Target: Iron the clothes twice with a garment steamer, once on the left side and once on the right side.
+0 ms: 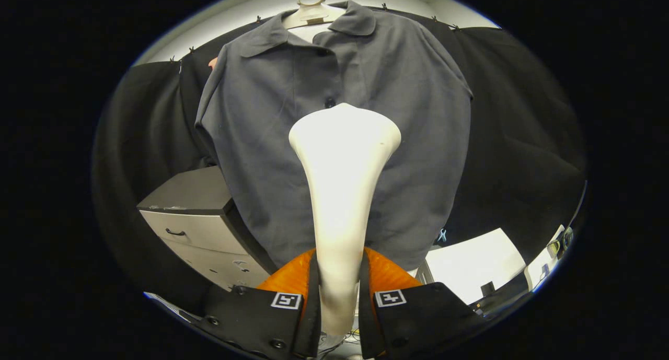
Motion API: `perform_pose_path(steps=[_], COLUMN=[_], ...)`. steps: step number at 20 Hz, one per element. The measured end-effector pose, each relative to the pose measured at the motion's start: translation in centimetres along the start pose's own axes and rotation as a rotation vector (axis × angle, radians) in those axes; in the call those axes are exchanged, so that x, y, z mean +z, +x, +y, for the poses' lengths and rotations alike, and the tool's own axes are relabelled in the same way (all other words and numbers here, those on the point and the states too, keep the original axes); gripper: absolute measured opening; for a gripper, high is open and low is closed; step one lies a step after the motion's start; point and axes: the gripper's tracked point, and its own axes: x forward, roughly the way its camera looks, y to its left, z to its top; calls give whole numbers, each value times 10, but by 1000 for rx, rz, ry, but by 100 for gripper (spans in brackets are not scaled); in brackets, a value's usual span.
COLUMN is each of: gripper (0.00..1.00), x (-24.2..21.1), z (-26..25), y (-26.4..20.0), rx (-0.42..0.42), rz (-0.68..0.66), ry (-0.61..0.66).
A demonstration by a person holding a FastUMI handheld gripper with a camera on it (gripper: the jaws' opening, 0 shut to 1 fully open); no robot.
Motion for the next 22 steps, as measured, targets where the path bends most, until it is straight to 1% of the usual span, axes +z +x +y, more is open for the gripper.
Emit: perform_pose_path(steps=[6,12,18,22], gripper=[37,37,37,37], x=[52,96,130,151], z=[-29,-45,-63,-82], y=[-4,0,-2,1], rx=[-5,8,16,-2], rz=[-70,-133,-189,-221], ry=[-12,-24,-25,-19])
